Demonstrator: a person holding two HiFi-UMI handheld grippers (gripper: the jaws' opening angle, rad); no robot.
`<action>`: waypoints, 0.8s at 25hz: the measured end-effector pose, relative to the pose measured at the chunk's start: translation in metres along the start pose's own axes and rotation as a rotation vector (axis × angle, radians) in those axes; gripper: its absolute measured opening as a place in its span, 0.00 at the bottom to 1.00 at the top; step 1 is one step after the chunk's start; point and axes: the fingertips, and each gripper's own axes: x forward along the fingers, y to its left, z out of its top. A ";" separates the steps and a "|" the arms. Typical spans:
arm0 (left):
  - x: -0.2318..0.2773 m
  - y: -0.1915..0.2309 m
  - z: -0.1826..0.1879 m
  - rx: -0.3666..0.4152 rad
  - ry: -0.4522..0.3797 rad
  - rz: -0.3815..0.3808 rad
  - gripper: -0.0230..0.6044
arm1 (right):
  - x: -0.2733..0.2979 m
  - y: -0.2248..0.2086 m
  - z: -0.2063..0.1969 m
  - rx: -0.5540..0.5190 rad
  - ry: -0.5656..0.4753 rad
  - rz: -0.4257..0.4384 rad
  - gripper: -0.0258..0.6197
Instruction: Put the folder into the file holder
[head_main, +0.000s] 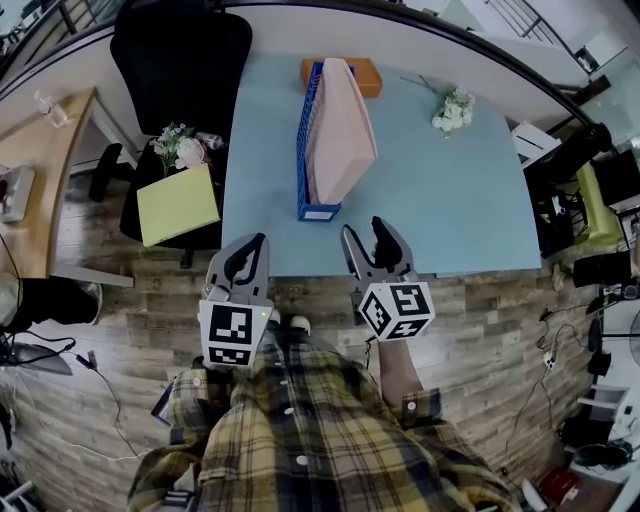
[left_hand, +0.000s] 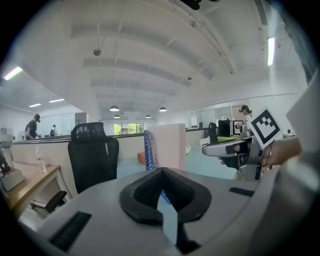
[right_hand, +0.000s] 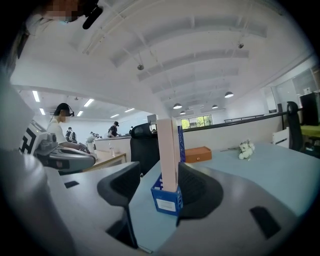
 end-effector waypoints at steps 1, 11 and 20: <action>-0.002 -0.001 0.001 0.003 0.000 0.000 0.02 | -0.004 0.001 0.001 -0.007 -0.003 0.006 0.40; -0.007 -0.011 0.007 0.012 -0.010 0.000 0.02 | -0.037 -0.002 0.010 0.002 -0.045 0.016 0.23; -0.005 -0.021 0.005 0.006 -0.006 -0.010 0.02 | -0.055 -0.014 0.002 0.032 -0.036 0.004 0.09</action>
